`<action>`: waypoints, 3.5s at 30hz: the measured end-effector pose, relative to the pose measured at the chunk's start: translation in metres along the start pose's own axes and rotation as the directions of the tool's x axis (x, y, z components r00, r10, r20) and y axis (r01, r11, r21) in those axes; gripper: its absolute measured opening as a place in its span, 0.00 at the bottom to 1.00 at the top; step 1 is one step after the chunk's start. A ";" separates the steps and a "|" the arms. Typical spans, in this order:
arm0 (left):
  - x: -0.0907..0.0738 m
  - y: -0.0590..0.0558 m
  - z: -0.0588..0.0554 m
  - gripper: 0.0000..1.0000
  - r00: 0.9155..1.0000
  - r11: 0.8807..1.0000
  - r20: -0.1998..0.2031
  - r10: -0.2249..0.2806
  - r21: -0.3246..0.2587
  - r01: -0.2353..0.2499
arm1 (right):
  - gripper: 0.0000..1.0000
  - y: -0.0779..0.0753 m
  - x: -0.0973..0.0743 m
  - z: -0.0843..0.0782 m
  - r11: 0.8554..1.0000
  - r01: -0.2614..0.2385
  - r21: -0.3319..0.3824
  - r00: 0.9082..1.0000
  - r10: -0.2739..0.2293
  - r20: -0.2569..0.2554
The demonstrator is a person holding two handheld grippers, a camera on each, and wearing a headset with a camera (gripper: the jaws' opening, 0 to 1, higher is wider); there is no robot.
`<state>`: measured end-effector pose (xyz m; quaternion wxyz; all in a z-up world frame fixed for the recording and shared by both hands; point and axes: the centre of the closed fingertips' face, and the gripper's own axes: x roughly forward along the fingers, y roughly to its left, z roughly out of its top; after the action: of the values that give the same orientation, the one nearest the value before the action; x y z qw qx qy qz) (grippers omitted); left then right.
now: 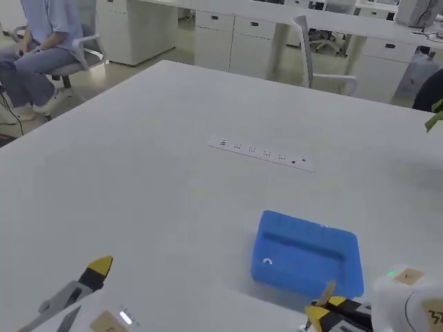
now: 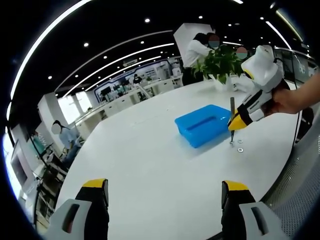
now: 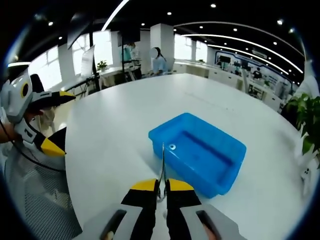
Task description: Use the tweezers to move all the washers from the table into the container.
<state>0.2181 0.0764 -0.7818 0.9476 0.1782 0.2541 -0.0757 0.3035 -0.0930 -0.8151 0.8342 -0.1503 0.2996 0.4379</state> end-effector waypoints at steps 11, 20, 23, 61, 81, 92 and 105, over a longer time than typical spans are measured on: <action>0.000 0.001 0.000 0.96 1.000 1.000 0.000 0.004 -0.002 -0.004 | 0.03 -0.010 -0.007 0.052 0.999 -0.002 0.054 0.992 -0.005 0.129; 0.001 0.000 0.000 0.97 1.000 1.000 -0.002 0.001 -0.004 -0.001 | 0.03 -0.036 0.010 0.074 0.994 0.041 0.098 0.982 -0.059 0.182; 0.001 0.001 0.001 0.97 1.000 1.000 0.001 0.001 -0.007 -0.001 | 0.03 -0.041 0.019 0.074 0.993 0.049 0.110 0.981 -0.068 0.180; -0.015 0.009 0.024 0.99 1.000 0.992 0.026 -0.017 -0.121 0.020 | 0.03 -0.054 0.056 0.037 0.984 0.089 0.151 0.991 -0.103 0.082; -0.027 0.005 0.045 0.99 0.997 0.993 0.078 -0.014 -0.119 0.023 | 0.03 -0.043 -0.017 0.055 0.959 0.006 0.284 0.963 -0.082 0.258; -0.032 0.000 0.054 0.99 0.995 0.994 0.097 -0.020 -0.109 0.030 | 0.03 -0.016 -0.024 0.023 0.959 -0.027 0.282 0.976 -0.035 0.214; -0.033 -0.001 0.056 0.99 0.994 0.994 0.105 -0.022 -0.104 0.033 | 0.03 0.002 -0.017 -0.012 0.965 -0.038 0.260 0.992 0.005 0.127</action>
<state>0.2147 0.0559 -0.7206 0.9664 0.1203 0.2107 -0.0844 0.2896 -0.1092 -0.8139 0.8591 -0.0077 0.3035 0.4120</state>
